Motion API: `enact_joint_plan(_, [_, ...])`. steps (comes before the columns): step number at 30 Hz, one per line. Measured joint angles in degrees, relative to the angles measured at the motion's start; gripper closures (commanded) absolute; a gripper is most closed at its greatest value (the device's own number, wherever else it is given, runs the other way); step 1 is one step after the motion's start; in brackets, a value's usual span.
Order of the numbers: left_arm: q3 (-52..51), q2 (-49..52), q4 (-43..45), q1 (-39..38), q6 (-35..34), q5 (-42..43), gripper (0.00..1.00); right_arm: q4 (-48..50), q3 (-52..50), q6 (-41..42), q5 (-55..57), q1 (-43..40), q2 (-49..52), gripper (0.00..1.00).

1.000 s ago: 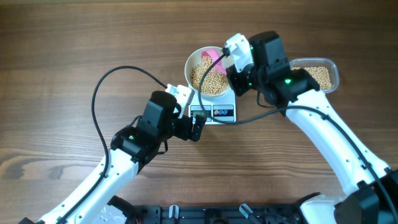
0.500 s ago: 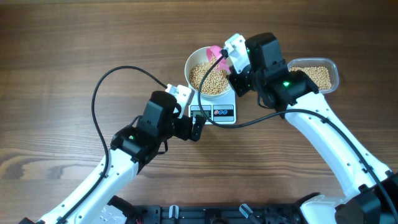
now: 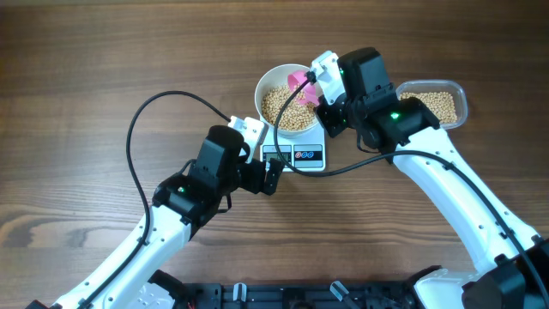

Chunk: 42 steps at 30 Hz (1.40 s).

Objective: Scoop item into bowl and weigh 150g on scale
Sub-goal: 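Tilt the pink scoop over the bowl with the right gripper, pouring soybeans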

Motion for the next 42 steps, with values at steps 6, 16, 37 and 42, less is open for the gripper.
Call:
enact_joint_plan(6, [0.0, 0.0, 0.0, 0.0, 0.0, -0.02, 0.0, 0.02, 0.0, -4.92, 0.02, 0.0, -0.02, 0.96])
enact_joint_plan(16, [0.0, 0.0, 0.0, 0.0, 0.0, -0.02, 0.0, -1.51, 0.0, -6.78, 0.0, 0.0, -0.02, 0.96])
enact_joint_plan(37, [0.0, 0.0, 0.0, 0.0, 0.0, -0.02, 0.0, -3.17, 0.0, 1.36, -6.88, -3.82, 0.0, 0.96])
enact_joint_plan(42, [0.0, 0.0, 0.0, 0.0, 0.0, 0.0, 0.0, -3.17, 0.0, 1.55, -10.54, -8.22, -0.02, 0.96])
